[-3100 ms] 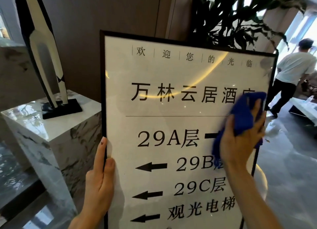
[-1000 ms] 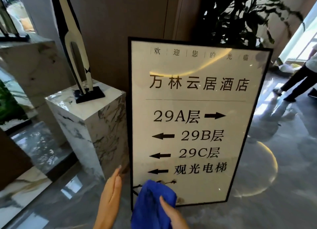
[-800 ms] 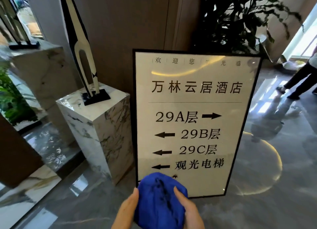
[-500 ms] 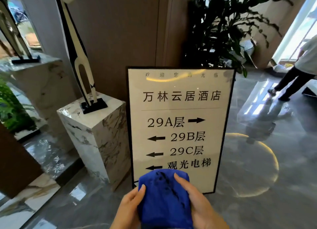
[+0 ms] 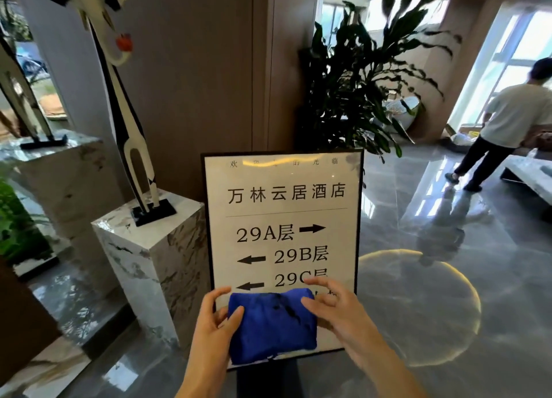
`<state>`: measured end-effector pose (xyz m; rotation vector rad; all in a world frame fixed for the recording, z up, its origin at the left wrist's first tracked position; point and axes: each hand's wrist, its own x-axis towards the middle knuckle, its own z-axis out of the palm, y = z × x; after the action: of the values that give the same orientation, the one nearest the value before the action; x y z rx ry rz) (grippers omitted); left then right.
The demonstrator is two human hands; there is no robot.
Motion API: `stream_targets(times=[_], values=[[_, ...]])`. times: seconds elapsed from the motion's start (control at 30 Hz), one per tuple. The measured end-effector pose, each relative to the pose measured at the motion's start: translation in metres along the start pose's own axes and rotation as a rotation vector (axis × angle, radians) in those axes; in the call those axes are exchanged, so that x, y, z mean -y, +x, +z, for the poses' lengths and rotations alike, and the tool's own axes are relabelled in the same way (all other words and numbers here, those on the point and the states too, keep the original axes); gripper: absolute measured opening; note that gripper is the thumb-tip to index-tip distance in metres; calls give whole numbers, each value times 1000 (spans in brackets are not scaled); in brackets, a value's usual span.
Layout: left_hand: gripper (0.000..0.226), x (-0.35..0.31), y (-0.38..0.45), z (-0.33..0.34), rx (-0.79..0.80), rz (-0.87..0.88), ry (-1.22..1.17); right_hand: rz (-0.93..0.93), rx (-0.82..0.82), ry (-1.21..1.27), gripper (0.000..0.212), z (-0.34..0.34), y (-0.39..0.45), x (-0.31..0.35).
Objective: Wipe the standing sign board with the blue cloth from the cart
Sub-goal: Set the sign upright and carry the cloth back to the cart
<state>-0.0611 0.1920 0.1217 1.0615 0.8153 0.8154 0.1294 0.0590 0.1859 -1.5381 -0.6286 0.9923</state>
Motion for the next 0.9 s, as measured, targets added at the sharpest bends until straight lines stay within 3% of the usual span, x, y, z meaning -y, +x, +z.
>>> stream_targets(times=[0.2, 0.37, 0.67, 0.9], values=[[43, -37, 2, 3, 130, 96, 304, -226, -24, -405, 43, -11, 1, 19], [30, -69, -1, 23, 73, 307, 737, -377, -157, -708, 22, -16, 5, 32], [15, -124, -6, 81, -58, 598, 778, -530, -332, -895, 4, -37, 9, 84], [24, -148, -3, 112, -7, 647, 706, -606, -385, -902, 8, -64, 15, 116]])
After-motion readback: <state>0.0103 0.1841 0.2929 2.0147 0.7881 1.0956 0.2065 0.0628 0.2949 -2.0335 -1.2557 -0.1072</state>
